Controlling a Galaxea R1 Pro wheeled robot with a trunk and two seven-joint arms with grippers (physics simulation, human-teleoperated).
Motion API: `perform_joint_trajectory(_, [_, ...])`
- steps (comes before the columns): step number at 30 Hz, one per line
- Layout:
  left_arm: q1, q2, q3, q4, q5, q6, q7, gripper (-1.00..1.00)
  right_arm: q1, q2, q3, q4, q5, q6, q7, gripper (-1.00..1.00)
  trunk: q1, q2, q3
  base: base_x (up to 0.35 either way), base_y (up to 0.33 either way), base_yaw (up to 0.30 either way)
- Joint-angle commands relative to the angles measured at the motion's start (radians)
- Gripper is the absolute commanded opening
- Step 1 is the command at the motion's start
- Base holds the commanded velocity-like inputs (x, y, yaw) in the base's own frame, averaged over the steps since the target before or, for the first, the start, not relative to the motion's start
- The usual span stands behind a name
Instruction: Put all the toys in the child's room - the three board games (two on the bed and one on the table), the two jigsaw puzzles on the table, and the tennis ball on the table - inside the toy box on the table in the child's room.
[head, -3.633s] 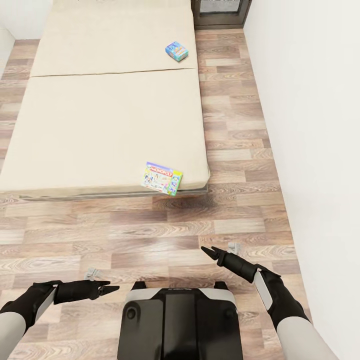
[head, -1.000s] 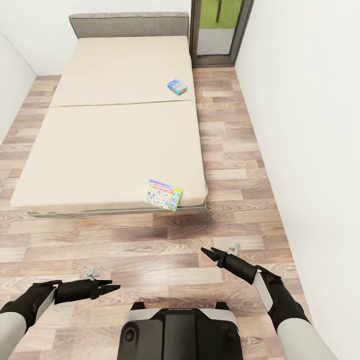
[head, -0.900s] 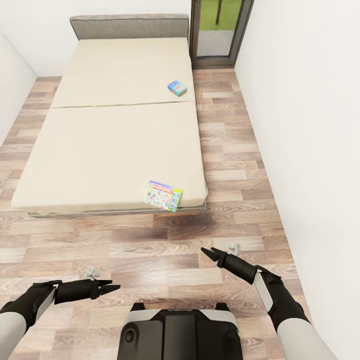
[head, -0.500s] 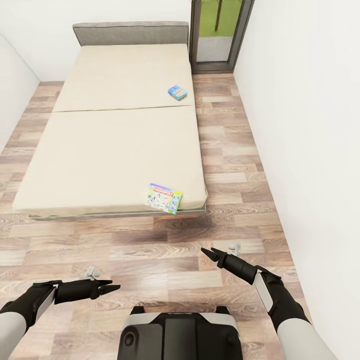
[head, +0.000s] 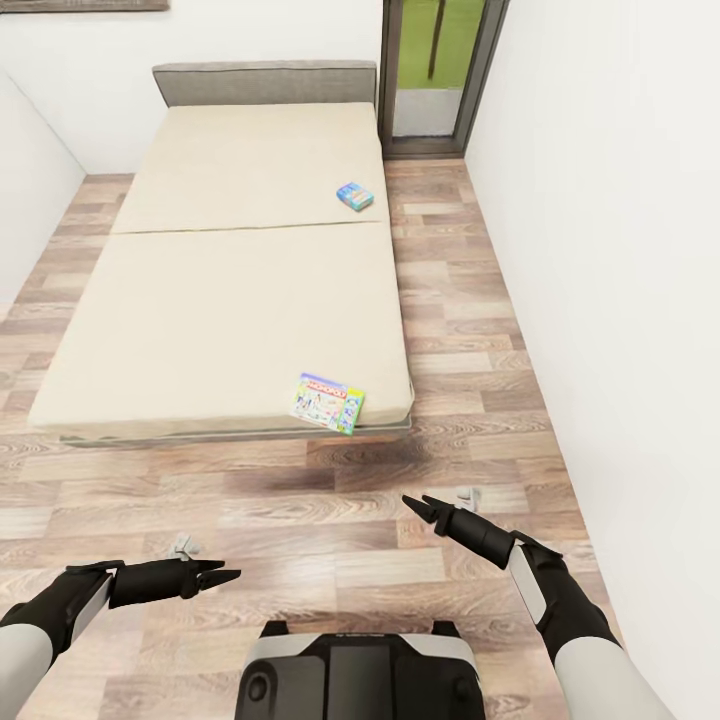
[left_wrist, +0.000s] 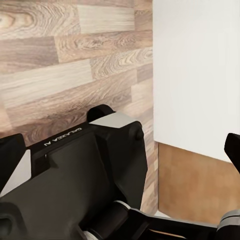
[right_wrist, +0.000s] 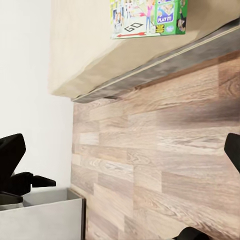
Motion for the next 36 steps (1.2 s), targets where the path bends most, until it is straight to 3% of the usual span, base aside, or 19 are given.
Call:
perform_joint_trajectory(1, [0.0,0.001,-0.007,0.0,0.01,0.011,-0.002,1.0,0.0,0.001,-0.003,0.0,-0.004,0.009,0.004,1.0,0.001,-0.001,0.001,0.0,0.0,0.0])
perform_joint_trajectory(36, [-0.001,0.001,-0.007,0.0,0.011,0.068,-0.002,1.0,0.001,0.001,-0.004,0.0,-0.004,0.011,0.02,1.0,0.001,-0.001,0.059,0.0,0.0,0.0])
